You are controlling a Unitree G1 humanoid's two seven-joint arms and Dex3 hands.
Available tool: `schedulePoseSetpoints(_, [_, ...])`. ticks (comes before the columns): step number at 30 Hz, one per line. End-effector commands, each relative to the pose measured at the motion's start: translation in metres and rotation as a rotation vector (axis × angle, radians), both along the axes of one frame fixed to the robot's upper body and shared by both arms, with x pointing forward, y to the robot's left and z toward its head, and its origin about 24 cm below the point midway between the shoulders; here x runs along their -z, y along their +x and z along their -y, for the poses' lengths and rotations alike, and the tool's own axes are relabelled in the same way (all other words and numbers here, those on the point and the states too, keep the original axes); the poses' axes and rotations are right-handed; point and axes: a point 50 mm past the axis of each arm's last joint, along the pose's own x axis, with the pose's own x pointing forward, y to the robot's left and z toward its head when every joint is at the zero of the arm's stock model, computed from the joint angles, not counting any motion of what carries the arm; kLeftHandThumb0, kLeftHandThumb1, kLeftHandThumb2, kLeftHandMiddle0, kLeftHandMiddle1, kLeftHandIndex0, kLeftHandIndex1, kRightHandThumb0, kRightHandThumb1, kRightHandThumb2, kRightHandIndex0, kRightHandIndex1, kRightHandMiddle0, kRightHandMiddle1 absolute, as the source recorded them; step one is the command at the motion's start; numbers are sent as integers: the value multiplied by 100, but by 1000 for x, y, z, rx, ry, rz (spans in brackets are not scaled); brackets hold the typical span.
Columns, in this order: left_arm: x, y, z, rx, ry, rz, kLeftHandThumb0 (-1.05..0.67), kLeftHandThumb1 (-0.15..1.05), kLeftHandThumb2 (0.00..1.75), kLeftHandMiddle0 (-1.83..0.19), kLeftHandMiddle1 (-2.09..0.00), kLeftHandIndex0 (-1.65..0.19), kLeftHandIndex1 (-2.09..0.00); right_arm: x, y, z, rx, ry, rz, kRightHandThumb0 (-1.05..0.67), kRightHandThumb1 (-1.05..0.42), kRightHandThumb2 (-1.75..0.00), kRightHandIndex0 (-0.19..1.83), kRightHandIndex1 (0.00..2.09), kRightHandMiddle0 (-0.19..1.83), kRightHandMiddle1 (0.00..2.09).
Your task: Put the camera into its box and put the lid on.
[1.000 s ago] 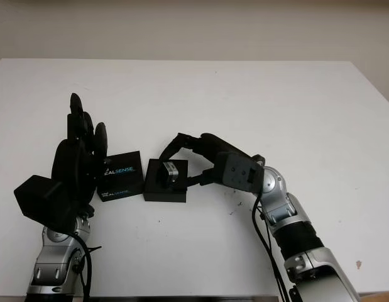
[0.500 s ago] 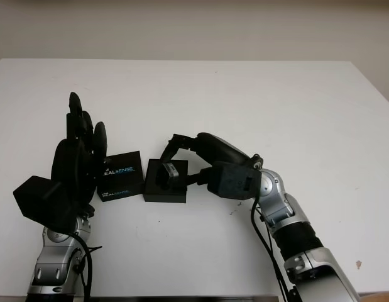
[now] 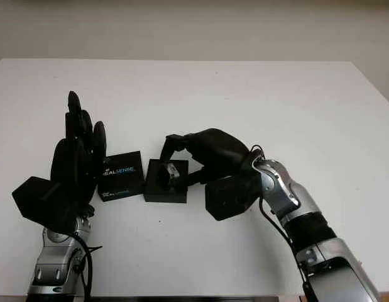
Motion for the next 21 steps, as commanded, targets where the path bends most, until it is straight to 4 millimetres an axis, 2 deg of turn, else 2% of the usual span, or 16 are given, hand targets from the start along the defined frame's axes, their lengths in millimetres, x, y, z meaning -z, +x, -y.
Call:
schedulePoseSetpoints(1, [0, -1, 0, -7, -3, 2, -71, 105, 57, 19, 0, 19, 0, 7, -4, 1, -26, -42, -7, -38, -84, -5, 47, 20, 62, 123])
schedulePoseSetpoints(6, [0, -1, -1, -3, -3, 4, -70, 105, 57, 19, 0, 19, 0, 4, -4, 1, -36, 27, 15, -34, -85, -5, 48, 20, 62, 124])
schedulePoseSetpoints(14, [0, -1, -1, -5, -4, 6, -70, 105, 56, 19, 0, 19, 0, 1, 5, 6, 13, 163, -62, -35, -90, -6, 46, 20, 49, 144])
schedulePoseSetpoints(21, [0, -1, 0, -10, -7, 1, -70, 105, 57, 19, 0, 19, 0, 2, 10, 8, 56, 247, -104, -32, -90, -5, 47, 22, 46, 147])
